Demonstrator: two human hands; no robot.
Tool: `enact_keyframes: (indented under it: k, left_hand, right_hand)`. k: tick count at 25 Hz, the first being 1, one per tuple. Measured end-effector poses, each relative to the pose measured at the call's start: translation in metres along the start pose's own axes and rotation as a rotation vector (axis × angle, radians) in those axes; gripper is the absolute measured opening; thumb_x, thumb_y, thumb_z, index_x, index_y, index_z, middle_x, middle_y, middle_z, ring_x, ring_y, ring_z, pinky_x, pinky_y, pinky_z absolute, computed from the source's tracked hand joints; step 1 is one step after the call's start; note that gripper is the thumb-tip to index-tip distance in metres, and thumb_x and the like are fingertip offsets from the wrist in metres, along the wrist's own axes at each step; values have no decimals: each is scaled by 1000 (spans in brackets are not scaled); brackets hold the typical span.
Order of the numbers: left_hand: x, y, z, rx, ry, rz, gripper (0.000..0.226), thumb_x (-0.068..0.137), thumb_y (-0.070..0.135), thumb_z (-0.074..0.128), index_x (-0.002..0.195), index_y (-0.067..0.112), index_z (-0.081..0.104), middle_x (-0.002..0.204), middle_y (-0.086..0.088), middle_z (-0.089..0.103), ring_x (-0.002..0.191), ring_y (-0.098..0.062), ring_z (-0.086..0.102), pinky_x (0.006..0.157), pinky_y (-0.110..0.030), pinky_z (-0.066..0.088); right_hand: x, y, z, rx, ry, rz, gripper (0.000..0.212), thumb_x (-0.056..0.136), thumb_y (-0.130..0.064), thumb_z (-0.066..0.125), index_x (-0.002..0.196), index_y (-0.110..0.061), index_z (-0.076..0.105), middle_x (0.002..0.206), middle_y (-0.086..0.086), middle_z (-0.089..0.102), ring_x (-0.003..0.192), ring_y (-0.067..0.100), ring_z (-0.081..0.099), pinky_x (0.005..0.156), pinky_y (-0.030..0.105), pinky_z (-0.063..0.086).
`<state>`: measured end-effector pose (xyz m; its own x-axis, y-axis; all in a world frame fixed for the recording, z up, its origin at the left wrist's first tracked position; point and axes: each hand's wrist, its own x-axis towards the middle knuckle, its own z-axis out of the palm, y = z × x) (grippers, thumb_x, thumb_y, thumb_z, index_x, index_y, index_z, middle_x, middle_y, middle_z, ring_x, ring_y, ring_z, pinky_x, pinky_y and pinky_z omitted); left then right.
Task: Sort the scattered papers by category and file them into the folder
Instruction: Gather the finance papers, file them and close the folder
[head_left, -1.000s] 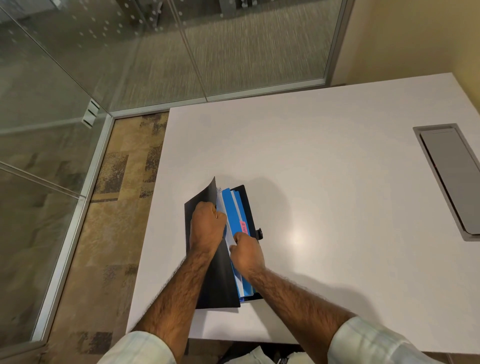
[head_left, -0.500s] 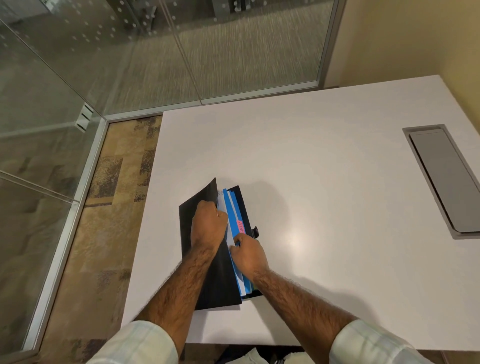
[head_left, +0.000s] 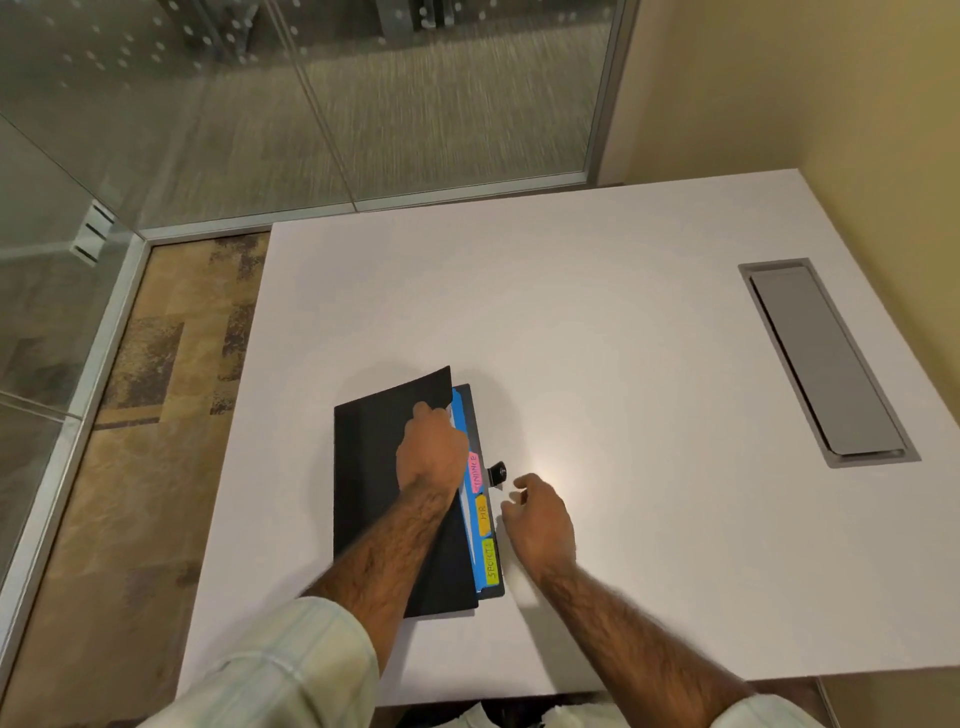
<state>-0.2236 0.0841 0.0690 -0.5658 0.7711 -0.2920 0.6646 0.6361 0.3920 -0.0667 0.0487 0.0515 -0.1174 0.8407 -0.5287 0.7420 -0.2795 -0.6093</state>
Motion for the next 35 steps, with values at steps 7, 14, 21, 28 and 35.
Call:
enact_keyframes:
  k: [7, 14, 21, 28, 35]
  left_hand:
    - [-3, -67, 11, 45, 34, 48, 24, 97, 40, 58, 99, 17, 63, 104, -7, 67, 97, -25, 68, 85, -42, 59]
    - [-29, -155, 17, 1, -17, -418, 80, 87, 45, 71, 147, 9, 34, 136, -26, 52, 122, -48, 54, 101, -59, 48]
    - [-17, -130, 20, -185, -26, -404, 62, 92, 28, 66, 144, 7, 40, 136, -26, 50, 126, -48, 49, 103, -57, 45]
    - [-2, -69, 46, -50, -126, 27, 68, 95, 31, 61, 153, 10, 33, 161, -17, 28, 144, -37, 35, 116, -47, 36]
    - [8, -52, 90, 333, -170, 417, 81, 100, 62, 33, 162, 19, 2, 170, -8, -7, 157, -32, -3, 126, -49, 5]
  right_hand:
    - [19, 5, 8, 87, -6, 61, 38, 95, -24, 60, 132, -13, 57, 129, 4, 66, 114, 22, 63, 95, 35, 50]
    - [32, -3, 17, 177, -11, 76, 17, 97, -28, 63, 93, -11, 67, 86, -4, 68, 68, 7, 58, 57, 17, 41]
    - [54, -15, -9, 170, 139, 31, 18, 93, -27, 58, 91, -18, 74, 90, -2, 75, 79, 18, 66, 72, 33, 54]
    - [78, 14, -60, 0, 229, -55, 18, 95, -29, 55, 97, -24, 72, 96, -4, 75, 85, 22, 68, 76, 35, 54]
    - [75, 41, -53, -430, 58, -441, 35, 84, -15, 48, 117, -25, 55, 111, -5, 60, 98, 25, 56, 75, 42, 51]
